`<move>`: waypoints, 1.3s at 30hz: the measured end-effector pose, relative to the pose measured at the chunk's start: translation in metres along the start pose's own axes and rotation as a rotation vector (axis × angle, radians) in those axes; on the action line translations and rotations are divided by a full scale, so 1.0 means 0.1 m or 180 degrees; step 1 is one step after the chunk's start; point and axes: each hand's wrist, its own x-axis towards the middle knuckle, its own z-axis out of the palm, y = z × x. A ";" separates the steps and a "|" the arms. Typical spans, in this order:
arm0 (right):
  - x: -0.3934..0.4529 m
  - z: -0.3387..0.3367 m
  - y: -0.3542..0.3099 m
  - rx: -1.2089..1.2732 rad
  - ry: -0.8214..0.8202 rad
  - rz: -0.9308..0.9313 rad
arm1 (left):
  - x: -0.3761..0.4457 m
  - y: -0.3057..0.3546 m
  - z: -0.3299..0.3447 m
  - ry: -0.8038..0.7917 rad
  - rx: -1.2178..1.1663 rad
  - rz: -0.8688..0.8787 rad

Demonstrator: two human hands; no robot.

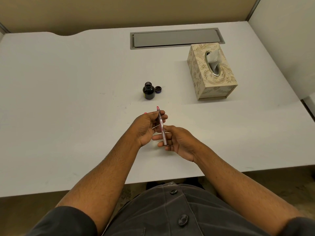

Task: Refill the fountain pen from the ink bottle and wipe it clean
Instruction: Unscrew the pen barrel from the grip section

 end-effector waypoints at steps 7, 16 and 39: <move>0.00 -0.02 0.02 -0.0053 -0.0003 0.0030 | -0.01 -0.02 0.00 -0.0008 -0.0091 0.0025; -0.01 0.01 0.02 0.0090 -0.0011 0.0132 | 0.00 -0.01 0.01 -0.0046 -0.0042 0.0034; -0.09 0.08 0.02 0.0089 0.0098 0.0039 | -0.02 -0.02 0.00 0.0035 -0.0084 0.0043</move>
